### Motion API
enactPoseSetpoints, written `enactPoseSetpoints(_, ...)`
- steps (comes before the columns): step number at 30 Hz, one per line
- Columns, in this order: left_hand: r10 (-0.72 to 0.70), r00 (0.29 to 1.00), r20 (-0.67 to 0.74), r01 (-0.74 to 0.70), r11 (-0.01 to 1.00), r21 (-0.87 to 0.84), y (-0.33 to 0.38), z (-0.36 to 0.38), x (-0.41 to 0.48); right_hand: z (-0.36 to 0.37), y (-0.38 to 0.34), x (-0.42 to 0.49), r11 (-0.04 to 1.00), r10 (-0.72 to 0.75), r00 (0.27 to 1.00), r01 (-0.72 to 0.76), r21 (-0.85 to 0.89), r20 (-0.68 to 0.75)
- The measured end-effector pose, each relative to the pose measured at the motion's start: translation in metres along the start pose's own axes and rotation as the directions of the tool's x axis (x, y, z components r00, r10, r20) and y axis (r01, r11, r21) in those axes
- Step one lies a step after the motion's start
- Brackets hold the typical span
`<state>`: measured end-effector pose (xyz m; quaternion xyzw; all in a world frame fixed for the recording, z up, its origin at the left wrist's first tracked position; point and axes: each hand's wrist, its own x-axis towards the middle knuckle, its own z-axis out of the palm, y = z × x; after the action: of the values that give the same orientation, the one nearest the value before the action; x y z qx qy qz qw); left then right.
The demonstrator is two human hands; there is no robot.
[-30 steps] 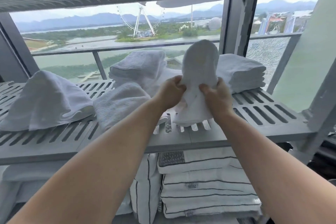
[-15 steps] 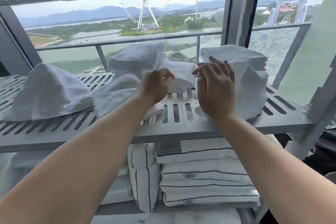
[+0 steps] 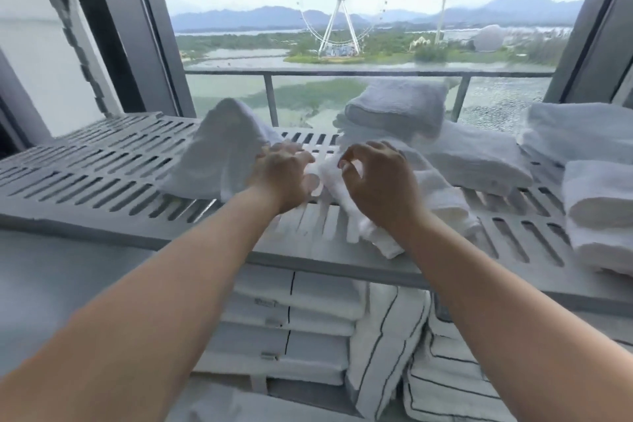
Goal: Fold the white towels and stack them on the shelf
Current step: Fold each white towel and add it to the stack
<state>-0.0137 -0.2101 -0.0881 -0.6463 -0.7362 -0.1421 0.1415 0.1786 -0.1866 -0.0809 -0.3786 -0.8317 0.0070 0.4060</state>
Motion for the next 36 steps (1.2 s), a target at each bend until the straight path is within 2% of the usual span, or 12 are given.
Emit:
enactPoseSetpoints(3, 0.009, 1.000, -0.014, -0.009, 1.000, 0.004, -0.058, -0.001, 0.002, 0.039, -0.038, 0.021, 0.998, 0.061, 0.991, -0.061, -0.006, 0.123)
enactPoseSetpoints(7, 0.075, 0.997, 0.002, -0.075, 0.995, -0.073, -0.114, -0.007, 0.003, 0.087, -0.068, 0.043, 0.986, 0.164, 0.955, -0.166, -0.013, 0.246)
enactPoseSetpoints(12, 0.097, 0.995, -0.040, -0.102, 0.984, -0.147, -0.169, -0.006, 0.008, 0.132, -0.083, 0.055, 0.982, 0.180, 0.883, -0.190, -0.020, 0.433)
enactPoseSetpoints(15, 0.027, 0.997, -0.074, -0.042, 0.977, -0.209, -0.192, 0.004, 0.013, 0.147, -0.085, 0.058, 0.974, 0.208, 0.902, -0.227, 0.006, 0.379)
enactPoseSetpoints(19, -0.205, 0.978, 0.042, 0.207, 0.921, -0.330, -0.203, 0.017, 0.020, 0.160, -0.088, 0.069, 0.976, 0.178, 0.919, -0.211, 0.059, 0.352)
enactPoseSetpoints(21, -0.283, 0.955, 0.093, 0.296, 0.862, -0.412, -0.203, 0.021, 0.021, 0.164, -0.089, 0.077, 0.978, 0.146, 0.917, -0.189, 0.082, 0.372)
enactPoseSetpoints(24, -0.348, 0.931, 0.114, 0.356, 0.786, -0.506, -0.206, 0.019, 0.022, 0.172, -0.090, 0.090, 0.986, 0.124, 0.881, -0.162, 0.046, 0.457)
enactPoseSetpoints(28, -0.405, 0.896, 0.183, 0.439, 0.744, -0.505, -0.209, 0.017, 0.029, 0.187, -0.083, 0.104, 0.991, 0.136, 0.895, -0.117, -0.070, 0.424)
enactPoseSetpoints(31, -0.429, 0.889, 0.160, 0.447, 0.738, -0.506, -0.210, 0.019, 0.034, 0.198, -0.081, 0.108, 0.989, 0.145, 0.908, -0.117, -0.095, 0.392)
enactPoseSetpoints(33, -0.428, 0.892, 0.145, 0.437, 0.734, -0.520, -0.213, 0.019, 0.035, 0.201, -0.080, 0.109, 0.989, 0.148, 0.929, -0.131, -0.071, 0.339)
enactPoseSetpoints(36, -0.391, 0.904, 0.171, 0.421, 0.750, -0.510, -0.221, 0.012, 0.035, 0.191, -0.077, 0.111, 0.972, 0.218, 0.940, -0.232, 0.023, 0.262)
